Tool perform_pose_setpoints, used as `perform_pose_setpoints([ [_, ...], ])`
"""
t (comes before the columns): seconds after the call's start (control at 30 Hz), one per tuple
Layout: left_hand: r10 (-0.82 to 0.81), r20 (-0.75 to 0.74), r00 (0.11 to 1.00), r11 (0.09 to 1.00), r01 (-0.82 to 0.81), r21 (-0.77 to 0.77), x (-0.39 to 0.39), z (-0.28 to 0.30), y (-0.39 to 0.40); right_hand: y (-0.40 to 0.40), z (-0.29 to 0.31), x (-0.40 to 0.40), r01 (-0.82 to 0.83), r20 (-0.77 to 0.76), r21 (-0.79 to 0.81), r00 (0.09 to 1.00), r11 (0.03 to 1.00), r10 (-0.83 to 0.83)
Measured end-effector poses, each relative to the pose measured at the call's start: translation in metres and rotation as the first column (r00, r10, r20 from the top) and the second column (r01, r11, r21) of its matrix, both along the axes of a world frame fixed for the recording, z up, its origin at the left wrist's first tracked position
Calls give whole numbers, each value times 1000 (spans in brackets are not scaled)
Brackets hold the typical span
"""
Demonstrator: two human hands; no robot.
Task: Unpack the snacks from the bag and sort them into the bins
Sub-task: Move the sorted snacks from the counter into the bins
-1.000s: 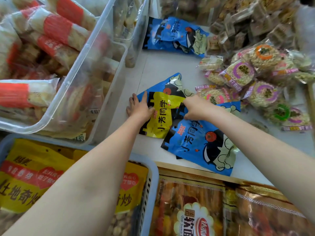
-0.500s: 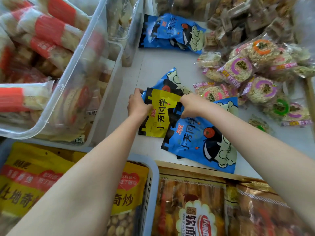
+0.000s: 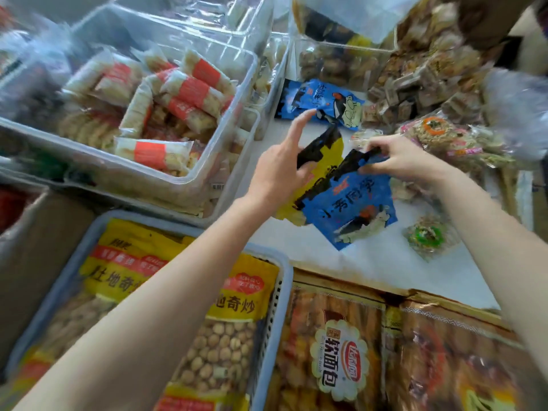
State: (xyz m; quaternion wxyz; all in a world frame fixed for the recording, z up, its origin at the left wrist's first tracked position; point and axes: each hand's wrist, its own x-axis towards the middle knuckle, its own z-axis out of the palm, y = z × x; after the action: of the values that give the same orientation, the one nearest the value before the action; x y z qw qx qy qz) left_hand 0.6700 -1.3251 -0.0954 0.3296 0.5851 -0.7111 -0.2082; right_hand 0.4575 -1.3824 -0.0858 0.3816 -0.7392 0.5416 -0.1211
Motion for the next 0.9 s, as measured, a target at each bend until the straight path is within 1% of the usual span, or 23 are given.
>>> perform_pose_setpoints([
  [0.1,-47,37,998,997,49,-65,9,39,31,30,44,7,30,178,-21,984,999,-26],
  [0.17,-23,10,1000,995,24,-93,19,68,55,49,75,18,38,265,-61,964,997,-21],
  [0.23,13,0,1000,996,-13,-93,36,95,80,72,106,34,13,315,-95,949,995,17],
  [0.3,0,-25,1000,996,-2,-86,59,119,114,99,134,57,-66,320,-125,942,990,103],
  [0.37,-2,-40,999,998,-1,-63,88,136,155,134,152,89,-175,298,-113,933,978,202],
  [0.43,44,-45,998,999,-44,15,122,145,203,169,161,125,-269,279,-85,918,959,282],
  [0.53,100,-45,994,988,-94,121,176,144,293,234,159,190,-423,263,-67,866,904,425],
  [0.6,198,-45,979,964,-186,191,208,135,360,281,148,236,-539,254,-64,805,840,536],
  [0.7,408,3,913,874,-392,288,256,107,473,361,117,312,-737,216,-5,659,675,721],
  [0.77,547,25,836,776,-519,358,282,82,552,416,90,364,-830,170,21,553,558,816],
  [0.83,708,53,704,617,-654,437,298,59,628,468,57,416,-896,93,20,443,443,892],
  [0.9,825,72,561,466,-746,475,308,38,695,521,26,464,-945,1,-16,327,327,945],
])
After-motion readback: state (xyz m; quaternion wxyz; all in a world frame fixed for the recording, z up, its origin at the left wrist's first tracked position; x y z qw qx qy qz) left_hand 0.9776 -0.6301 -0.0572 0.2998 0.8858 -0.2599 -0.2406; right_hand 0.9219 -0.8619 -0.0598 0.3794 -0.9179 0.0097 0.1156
